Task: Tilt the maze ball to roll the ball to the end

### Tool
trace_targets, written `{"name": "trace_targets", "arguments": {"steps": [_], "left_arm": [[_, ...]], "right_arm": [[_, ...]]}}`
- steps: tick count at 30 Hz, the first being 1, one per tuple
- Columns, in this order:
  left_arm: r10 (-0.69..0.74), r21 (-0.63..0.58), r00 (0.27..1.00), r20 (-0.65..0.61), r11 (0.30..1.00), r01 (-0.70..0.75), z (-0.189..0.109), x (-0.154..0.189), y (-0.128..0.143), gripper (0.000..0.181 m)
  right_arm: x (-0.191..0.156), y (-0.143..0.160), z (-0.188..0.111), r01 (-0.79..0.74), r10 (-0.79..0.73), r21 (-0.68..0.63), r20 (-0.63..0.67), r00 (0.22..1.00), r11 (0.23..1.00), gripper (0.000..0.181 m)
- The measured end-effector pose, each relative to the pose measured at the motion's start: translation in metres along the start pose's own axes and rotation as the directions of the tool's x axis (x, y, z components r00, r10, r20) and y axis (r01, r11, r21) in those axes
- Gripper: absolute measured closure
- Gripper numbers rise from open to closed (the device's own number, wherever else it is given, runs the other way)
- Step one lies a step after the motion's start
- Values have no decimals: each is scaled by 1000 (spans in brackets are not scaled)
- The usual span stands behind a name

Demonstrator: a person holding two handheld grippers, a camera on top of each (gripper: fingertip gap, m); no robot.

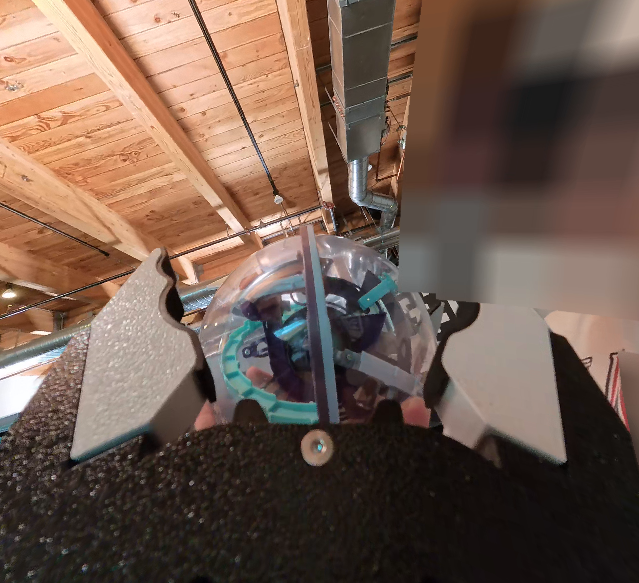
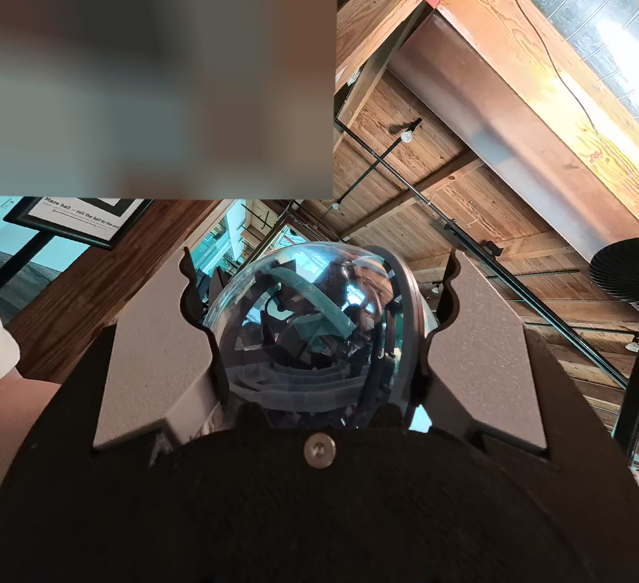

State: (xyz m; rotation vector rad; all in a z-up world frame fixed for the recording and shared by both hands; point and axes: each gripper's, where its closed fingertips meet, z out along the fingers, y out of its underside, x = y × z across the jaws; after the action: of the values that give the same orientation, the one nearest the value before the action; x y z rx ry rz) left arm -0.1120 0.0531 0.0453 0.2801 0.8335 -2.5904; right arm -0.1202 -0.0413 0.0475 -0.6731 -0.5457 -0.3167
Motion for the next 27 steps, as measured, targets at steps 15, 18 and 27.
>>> {"name": "trace_targets", "arguments": {"steps": [15, 18, 27], "left_arm": [[81, -64, 990, -113, 994, -89, 4, 21, 9, 24], [112, -97, 985, -134, 987, -126, 5, 26, 15, 24], [78, -70, 996, -36, 994, -81, 2, 8, 10, 24]], "right_arm": [[-10, -15, -5, -45, 39, 76, 83, 996, 996, 46], [-11, -17, -8, -54, 45, 89, 102, 994, 995, 46], [5, 2, -1, -26, 26, -7, -10, 1000, 1000, 42]]}}
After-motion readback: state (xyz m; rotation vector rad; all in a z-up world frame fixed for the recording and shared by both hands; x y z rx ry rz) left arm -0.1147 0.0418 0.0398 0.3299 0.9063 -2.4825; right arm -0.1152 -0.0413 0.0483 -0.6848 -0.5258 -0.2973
